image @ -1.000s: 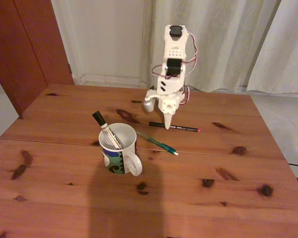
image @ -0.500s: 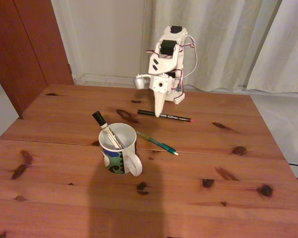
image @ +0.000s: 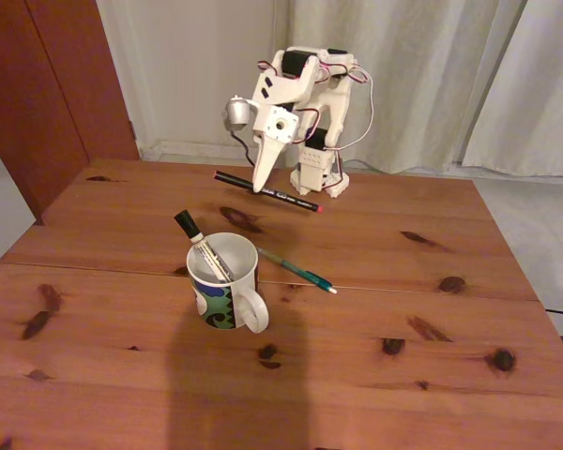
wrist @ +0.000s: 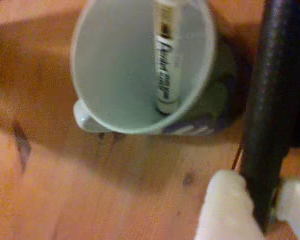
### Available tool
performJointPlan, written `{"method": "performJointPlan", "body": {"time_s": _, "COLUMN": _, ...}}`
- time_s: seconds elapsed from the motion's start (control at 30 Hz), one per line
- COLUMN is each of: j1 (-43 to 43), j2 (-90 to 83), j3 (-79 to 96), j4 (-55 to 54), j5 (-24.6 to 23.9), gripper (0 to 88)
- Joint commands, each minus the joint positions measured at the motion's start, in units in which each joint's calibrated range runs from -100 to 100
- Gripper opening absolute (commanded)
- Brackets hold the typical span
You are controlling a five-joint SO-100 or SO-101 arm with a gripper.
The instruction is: Clean up the desk and place the pens and markers into the cup
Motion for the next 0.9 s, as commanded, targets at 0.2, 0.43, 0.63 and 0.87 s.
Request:
{"method": "performJointPlan", "body": {"time_s": 0.2, "j1": 1.2, "j2": 16.1, "j3": -19.2, "j4": -0.6, "j5": 5.4, "gripper": 0.9}}
{"method": "performJointPlan", "body": {"time_s": 0.43, "j1": 2.9, "j2": 26.3, "j3": -31.2, "j4": -0.6, "j5": 8.2, "gripper": 0.9}}
{"method": "performJointPlan", "body": {"time_s": 0.63, "j1": 3.0, "j2": 30.5, "j3": -37.8, "j4": -0.6, "j5": 10.1, "gripper": 0.9}}
{"method": "performJointPlan", "body": {"time_s": 0.87, "j1": 1.8, "j2": 30.3, "j3": -39.0, "j4": -0.5, "j5": 11.2, "gripper": 0.9}}
